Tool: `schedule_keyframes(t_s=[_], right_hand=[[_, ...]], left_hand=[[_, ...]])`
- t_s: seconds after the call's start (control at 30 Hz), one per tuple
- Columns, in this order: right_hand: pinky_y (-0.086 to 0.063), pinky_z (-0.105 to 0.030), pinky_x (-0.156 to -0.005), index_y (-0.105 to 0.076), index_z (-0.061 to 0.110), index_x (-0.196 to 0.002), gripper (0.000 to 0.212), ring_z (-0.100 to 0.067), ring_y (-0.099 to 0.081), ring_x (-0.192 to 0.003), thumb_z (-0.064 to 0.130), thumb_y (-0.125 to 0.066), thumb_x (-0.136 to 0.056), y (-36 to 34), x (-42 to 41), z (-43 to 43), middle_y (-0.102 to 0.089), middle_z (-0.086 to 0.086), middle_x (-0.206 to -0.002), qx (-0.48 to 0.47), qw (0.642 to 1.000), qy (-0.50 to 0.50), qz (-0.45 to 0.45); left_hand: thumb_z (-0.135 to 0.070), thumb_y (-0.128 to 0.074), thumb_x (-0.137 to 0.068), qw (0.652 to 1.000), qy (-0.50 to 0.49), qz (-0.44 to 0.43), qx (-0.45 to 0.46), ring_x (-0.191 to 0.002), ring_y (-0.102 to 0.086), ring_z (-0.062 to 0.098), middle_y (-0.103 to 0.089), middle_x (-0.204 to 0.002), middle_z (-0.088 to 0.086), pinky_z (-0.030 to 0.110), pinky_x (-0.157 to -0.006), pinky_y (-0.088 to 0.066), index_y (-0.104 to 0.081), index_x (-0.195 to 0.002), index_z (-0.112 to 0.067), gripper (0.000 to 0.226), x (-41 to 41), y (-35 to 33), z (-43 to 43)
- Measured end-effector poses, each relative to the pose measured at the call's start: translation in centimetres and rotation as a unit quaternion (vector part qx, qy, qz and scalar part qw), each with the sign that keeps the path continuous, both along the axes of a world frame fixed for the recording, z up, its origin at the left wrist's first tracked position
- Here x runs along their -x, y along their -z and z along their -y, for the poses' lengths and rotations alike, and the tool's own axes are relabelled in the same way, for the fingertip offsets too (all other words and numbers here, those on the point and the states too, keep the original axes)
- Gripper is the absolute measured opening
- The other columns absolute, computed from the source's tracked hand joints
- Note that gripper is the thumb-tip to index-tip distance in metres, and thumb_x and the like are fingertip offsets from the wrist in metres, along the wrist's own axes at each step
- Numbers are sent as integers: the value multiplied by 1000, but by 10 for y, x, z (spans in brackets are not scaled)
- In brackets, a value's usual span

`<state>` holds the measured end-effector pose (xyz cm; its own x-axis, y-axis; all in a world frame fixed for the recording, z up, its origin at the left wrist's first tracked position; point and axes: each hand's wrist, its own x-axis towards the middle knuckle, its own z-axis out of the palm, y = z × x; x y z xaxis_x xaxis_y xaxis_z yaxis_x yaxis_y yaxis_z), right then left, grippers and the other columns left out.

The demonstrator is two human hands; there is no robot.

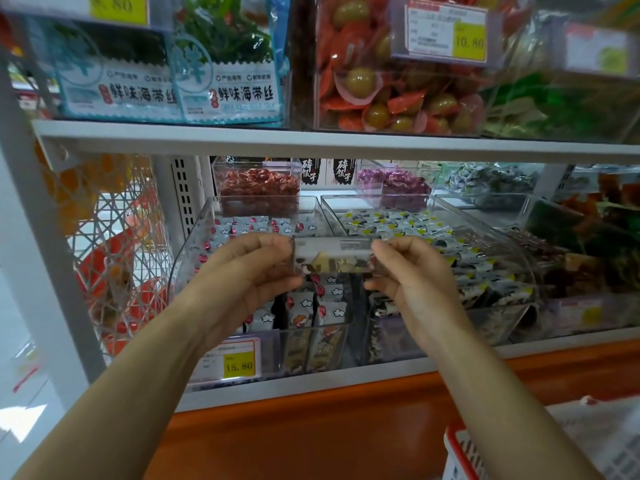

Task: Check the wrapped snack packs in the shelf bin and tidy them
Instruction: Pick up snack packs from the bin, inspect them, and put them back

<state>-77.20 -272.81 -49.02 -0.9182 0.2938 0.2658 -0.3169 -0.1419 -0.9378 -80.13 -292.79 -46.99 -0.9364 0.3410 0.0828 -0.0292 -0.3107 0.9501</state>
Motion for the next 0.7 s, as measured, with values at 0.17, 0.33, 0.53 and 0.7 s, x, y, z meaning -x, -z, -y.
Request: schedule_keyframes(t_s=[0.17, 0.33, 0.53, 0.7], right_hand=[[-55, -25, -66, -68, 19, -93, 23, -19, -68, -86, -1, -58, -87, 1, 2, 2, -65, -9, -104, -59, 998, -27, -16], [-58, -32, -72, -76, 29, -86, 17, -17, -68, -89, 15, -67, -84, 1, -1, 4, -71, 2, -91, -122, 992, -11, -21], [-50, -28, -67, -72, 32, -68, 21, -3, -65, -76, 19, -67, -82, -1, -5, 9, -69, 14, -74, -145, 988, 42, -14], [-53, -26, -63, -69, 24, -64, 19, -5, -61, -66, 19, -68, -83, -1, -6, 13, -64, 12, -64, -190, 979, 64, -41]], left_hand=[[-12, -64, -67, 998, -39, -39, 28, -88, -69, 20, -65, -108, 18, 19, -70, -55, -63, -100, -5, 34, 1, 1, -1], [-10, -67, -76, 988, -48, -79, 125, -87, -69, 16, -62, -113, 16, 15, -73, -53, -69, -102, -17, 28, -3, -1, -1], [-13, -67, -81, 952, -52, -149, 262, -80, -65, 16, -67, -101, 10, 19, -65, -52, -69, -94, -35, 25, -11, -7, -1], [-24, -68, -80, 944, -62, -165, 278, -62, -60, 0, -65, -86, 0, 10, -50, -45, -64, -88, -19, 10, -15, -7, -8]])
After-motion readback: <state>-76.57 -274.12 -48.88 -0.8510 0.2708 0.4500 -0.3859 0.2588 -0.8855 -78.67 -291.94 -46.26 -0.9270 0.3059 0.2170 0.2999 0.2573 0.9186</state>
